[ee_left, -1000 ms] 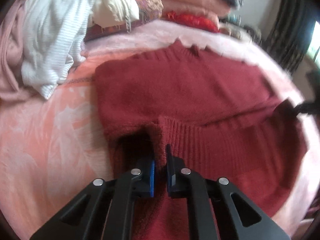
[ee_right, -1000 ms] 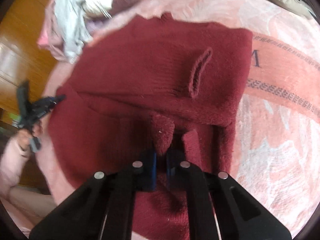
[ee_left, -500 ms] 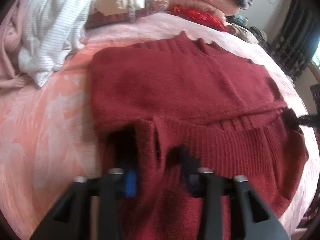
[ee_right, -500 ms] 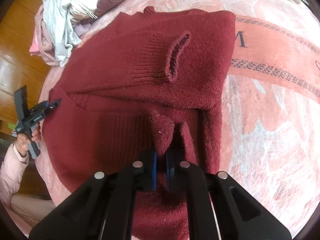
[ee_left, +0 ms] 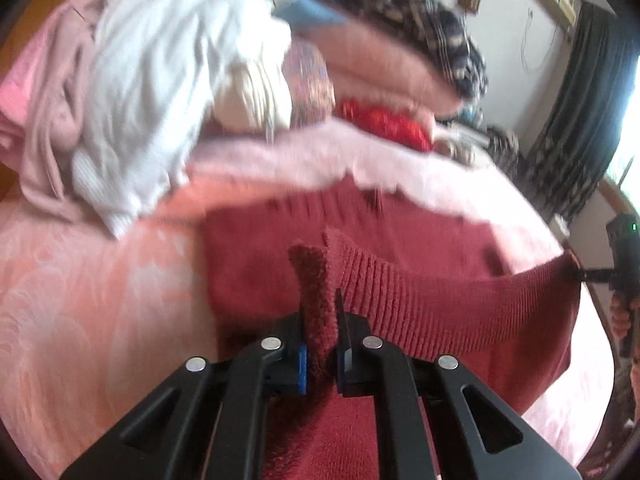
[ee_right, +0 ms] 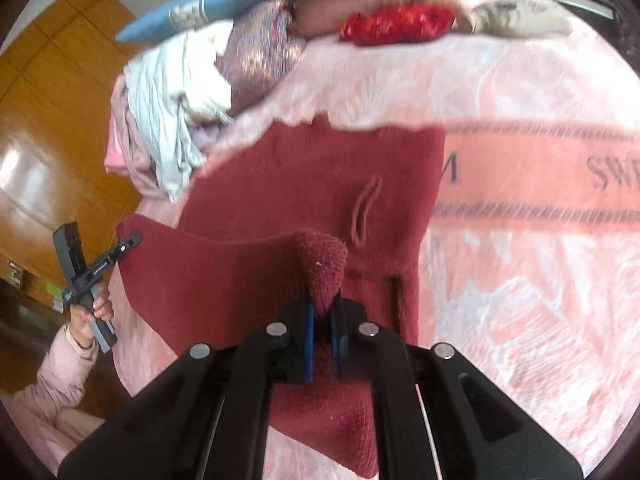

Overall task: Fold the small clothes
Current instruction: 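Lift the hem with both tools and fold it toward the collar, then lay the hem over the collar and open both tools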

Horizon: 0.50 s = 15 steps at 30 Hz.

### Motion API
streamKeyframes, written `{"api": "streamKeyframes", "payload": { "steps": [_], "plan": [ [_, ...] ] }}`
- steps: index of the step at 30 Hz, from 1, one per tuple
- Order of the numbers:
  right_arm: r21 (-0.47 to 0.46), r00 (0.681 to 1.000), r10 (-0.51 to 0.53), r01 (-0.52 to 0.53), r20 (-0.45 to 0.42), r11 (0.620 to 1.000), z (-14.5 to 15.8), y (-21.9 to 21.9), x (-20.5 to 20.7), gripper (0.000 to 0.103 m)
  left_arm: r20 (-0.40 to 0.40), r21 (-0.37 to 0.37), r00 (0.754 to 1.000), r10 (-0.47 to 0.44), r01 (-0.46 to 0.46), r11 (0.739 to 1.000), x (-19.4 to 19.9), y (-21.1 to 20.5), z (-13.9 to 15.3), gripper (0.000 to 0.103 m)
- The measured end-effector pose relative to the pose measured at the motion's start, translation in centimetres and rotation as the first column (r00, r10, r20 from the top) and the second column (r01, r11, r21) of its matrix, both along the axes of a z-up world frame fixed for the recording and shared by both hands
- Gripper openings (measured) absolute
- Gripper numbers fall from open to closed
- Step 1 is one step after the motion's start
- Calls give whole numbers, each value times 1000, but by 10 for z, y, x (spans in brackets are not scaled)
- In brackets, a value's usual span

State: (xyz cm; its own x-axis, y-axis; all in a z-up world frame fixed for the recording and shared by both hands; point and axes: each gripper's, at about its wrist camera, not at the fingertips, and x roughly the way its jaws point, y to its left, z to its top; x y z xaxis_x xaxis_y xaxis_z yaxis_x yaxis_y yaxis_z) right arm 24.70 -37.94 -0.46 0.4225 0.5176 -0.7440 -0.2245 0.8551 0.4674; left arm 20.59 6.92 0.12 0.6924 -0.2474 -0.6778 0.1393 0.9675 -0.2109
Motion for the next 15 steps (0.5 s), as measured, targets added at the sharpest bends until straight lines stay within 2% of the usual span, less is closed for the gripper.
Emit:
{"api": "streamKeyframes", "payload": {
  "steps": [5, 10, 15],
  "plan": [
    [-9, 998, -52, 53, 45, 999, 24, 10, 27, 5, 62, -23, 996, 58, -57, 998, 24, 4, 27, 9],
    [-39, 993, -85, 89, 76, 995, 41, 23, 68, 5, 74, -19, 992, 102, -101, 995, 56, 4, 32, 9],
    [-82, 987, -144, 149, 73, 985, 41, 29, 112, 5, 72, 0, 986, 152, -153, 988, 96, 8, 28, 8]
  ]
}}
